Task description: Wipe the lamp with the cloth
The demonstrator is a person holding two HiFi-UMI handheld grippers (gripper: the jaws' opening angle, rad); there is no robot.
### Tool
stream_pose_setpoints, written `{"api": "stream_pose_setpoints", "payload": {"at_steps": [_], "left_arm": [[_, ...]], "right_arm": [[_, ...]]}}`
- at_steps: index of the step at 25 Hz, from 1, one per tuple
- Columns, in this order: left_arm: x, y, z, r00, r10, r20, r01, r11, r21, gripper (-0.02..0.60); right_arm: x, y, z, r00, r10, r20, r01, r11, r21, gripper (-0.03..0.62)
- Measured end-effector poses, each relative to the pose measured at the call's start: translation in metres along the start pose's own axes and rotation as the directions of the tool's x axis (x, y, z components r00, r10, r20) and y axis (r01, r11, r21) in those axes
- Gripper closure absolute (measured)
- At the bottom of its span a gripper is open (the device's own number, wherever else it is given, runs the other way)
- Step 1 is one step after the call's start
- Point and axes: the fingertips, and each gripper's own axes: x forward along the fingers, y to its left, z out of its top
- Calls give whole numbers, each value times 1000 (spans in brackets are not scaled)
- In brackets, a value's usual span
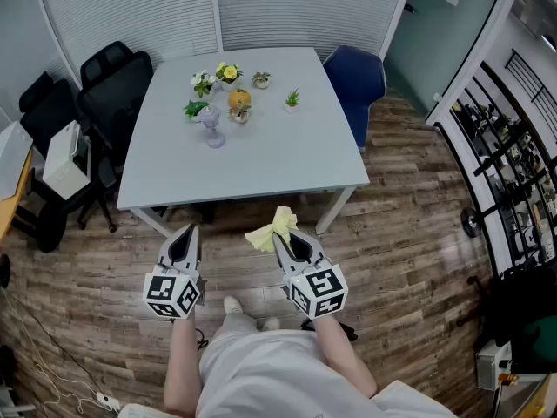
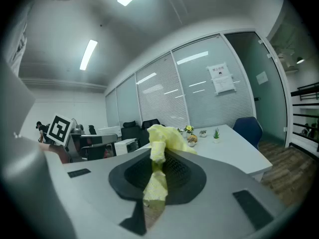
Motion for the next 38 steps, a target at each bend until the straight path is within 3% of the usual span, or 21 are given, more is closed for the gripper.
{"api": "stream_pose_setpoints", "payload": {"at_steps": [20,21,22,23,31,38], "left_arm": [[-21,16,0,999,29,16,-28,999,-39,573],[-20,17,-3,1000,16,1,-16,999,-48,478],[-20,18,-7,1000,2,-14,-3,998,-57,317],[-19,20,-10,1000,-7,-24,5,998,-66,296],[1,54,-10,1000,-12,-8,12,997,-77,295],[64,103,-14,999,-50,-11,49,994,-94,288]], "right_arm": [[0,19,-2,999,-30,15,30,999,13,539],[3,19,-1,999,-31,17,31,999,15,539],[5,20,-1,999,-30,19,30,999,15,539],[8,21,0,999,-28,20,28,999,15,539],[44,14,10,1000,-3,25,3,1000,9,539],[110,-20,14,999,-47,5,47,999,23,539]]}}
